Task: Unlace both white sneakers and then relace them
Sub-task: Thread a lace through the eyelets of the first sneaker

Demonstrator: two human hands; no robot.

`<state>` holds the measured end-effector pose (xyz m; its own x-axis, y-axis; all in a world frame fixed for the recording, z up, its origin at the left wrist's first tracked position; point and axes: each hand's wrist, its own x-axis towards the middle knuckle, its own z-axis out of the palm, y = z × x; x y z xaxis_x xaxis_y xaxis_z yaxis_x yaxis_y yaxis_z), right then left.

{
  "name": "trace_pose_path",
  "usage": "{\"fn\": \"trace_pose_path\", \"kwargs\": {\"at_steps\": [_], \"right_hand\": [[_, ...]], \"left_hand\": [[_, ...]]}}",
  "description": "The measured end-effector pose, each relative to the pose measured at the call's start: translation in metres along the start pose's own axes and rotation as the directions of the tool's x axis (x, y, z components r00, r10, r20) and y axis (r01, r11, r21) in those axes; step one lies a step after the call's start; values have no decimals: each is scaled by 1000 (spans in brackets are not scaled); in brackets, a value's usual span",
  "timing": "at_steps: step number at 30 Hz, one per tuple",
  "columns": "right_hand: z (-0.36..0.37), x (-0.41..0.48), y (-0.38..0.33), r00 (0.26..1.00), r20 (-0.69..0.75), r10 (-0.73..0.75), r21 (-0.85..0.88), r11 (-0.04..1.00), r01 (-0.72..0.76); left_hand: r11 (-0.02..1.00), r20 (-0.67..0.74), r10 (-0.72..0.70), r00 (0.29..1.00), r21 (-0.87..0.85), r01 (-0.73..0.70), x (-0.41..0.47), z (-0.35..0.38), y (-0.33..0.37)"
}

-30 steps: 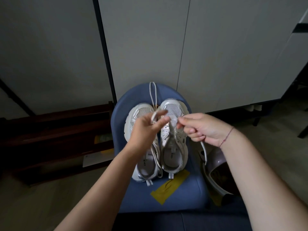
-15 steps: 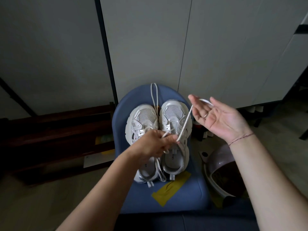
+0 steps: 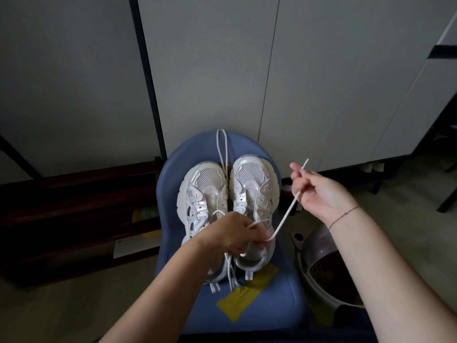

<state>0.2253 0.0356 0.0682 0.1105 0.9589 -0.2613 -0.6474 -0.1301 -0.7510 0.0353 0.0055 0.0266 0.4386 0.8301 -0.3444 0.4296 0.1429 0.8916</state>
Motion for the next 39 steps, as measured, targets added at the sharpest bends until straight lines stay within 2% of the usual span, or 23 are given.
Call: {"fn": "trace_pose_path", "kwargs": {"at_steps": [1,3,5,7,8,9,11,15,18,21,27,30,32,36,39], "right_hand": [[-3,2,1,1000,14,-2,-62,998,3],[-9,8,6,996,28,-82,-351,932,87],[-14,15,15,973,60,-224,-679,705,204],[-14,22,23,927,173,-332,-858,411,307],[-12,24,26,908,227,-352,-891,300,340],[-12,26,28,898,258,-355,-905,236,354],[-10,30,31,889,291,-353,-913,174,368],[-8,36,31,873,353,-337,-930,-26,367],[-9,40,26,878,378,-293,-925,-85,370],[-8,43,23,890,390,-237,-920,-133,368],[4,35,18,884,437,-169,-881,-279,382],[7,36,22,880,441,-177,-872,-315,374],[6,37,27,880,421,-220,-892,-275,359],[1,40,29,883,291,-368,-956,-72,285],[0,40,31,878,278,-390,-958,-45,284]], "left_hand": [[999,-83,37,996,-31,-40,0,0,3],[969,-280,75,957,-205,-136,6,-2,6],[930,-411,64,909,-306,-204,13,-7,10],[926,-434,40,900,-322,-197,19,-8,13],[926,-417,27,909,-332,-179,22,-7,14],[927,-393,12,919,-339,-157,25,-5,16],[923,-364,-9,931,-360,-132,30,-2,18],[854,-322,-49,946,-505,-127,42,-1,16],[766,-275,-90,957,-633,-110,46,-2,15],[729,-238,-88,967,-678,-101,48,-3,15],[720,-230,-105,968,-689,-86,51,-1,13],[721,-227,-122,966,-690,-71,53,-2,13],[712,-224,-137,965,-699,-61,53,-2,14],[660,-159,-142,977,-750,-26,50,-2,16],[642,-133,-140,981,-766,-13,49,-2,16]]}}
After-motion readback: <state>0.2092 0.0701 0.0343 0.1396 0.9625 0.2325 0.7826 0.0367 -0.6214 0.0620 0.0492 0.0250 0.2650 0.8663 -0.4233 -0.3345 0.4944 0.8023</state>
